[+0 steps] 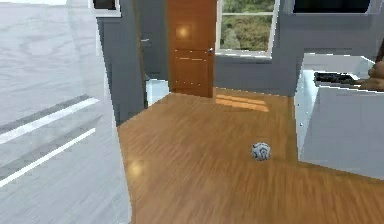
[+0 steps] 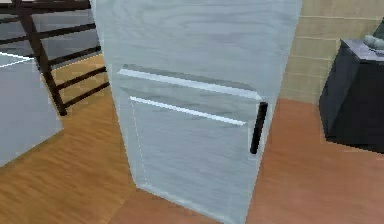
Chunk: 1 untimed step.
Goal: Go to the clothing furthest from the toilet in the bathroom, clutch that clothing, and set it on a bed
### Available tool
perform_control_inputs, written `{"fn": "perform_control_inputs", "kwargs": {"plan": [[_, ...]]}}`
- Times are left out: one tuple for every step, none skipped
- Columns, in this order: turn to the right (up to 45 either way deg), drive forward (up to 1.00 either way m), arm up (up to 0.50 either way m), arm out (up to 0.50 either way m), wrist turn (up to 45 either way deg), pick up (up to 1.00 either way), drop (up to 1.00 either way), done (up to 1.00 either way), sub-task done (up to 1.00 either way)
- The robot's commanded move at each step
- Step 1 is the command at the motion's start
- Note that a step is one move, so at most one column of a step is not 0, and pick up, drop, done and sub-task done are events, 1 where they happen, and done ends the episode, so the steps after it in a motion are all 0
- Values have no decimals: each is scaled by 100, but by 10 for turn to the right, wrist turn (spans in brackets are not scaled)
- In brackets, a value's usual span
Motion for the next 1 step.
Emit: {"fn": "perform_control_inputs", "kwargs": {"plan": [[0, 100, 0, 0, 0, 0, 0, 0, 0]]}}
